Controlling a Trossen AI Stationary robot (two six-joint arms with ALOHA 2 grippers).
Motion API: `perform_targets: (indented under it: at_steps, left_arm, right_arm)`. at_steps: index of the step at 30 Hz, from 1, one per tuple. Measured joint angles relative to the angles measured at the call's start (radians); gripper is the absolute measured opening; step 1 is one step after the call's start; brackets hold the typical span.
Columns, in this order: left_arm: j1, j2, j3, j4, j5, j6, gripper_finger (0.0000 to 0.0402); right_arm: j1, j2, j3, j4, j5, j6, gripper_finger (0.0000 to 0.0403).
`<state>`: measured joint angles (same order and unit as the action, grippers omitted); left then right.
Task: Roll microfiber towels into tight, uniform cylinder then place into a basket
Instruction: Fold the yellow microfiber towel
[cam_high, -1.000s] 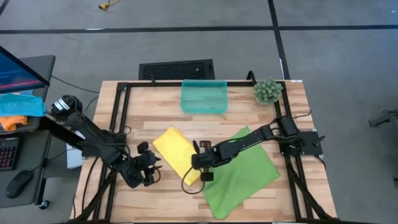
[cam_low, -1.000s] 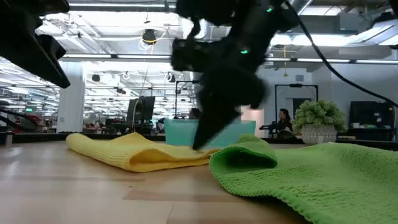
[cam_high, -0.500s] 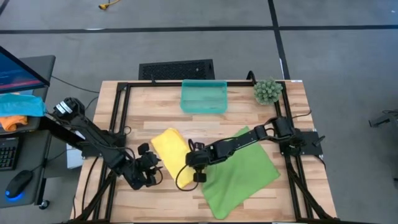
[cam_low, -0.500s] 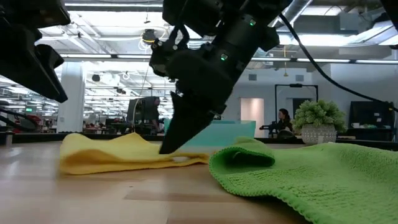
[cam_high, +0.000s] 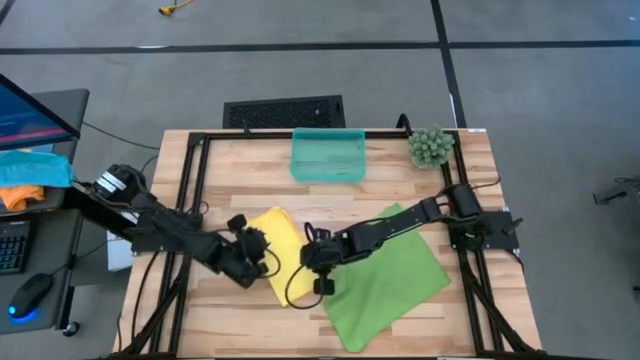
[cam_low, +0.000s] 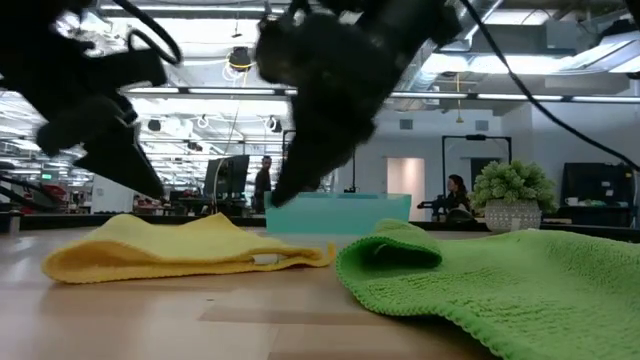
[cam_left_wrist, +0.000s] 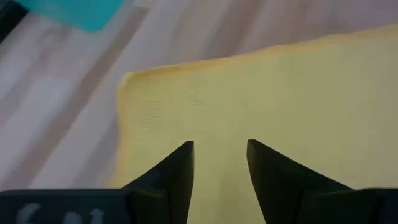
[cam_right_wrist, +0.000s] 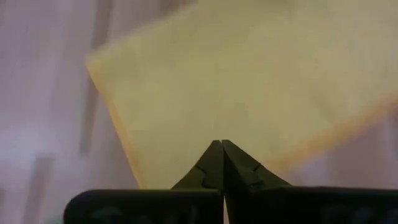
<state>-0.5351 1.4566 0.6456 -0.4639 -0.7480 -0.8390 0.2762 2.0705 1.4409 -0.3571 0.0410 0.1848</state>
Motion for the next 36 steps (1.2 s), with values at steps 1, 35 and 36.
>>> perform_targets:
  at_steps: [1,35,36]
  left_arm:
    - [0.021,0.000,0.000,0.000,0.004,0.019,0.0141]
    - [0.471,0.034,-0.095,0.308,0.396,0.336,0.0141]
    - [0.481,0.049,-0.091,0.329,0.407,0.348,0.0141]
  right_arm:
    - [0.010,-0.016,-0.001,-0.034,0.029,0.000,0.0011]
    - [0.147,-0.189,0.001,-0.398,0.465,0.140,0.0016]
    - [0.147,-0.189,0.001,-0.398,0.465,0.140,0.0017]
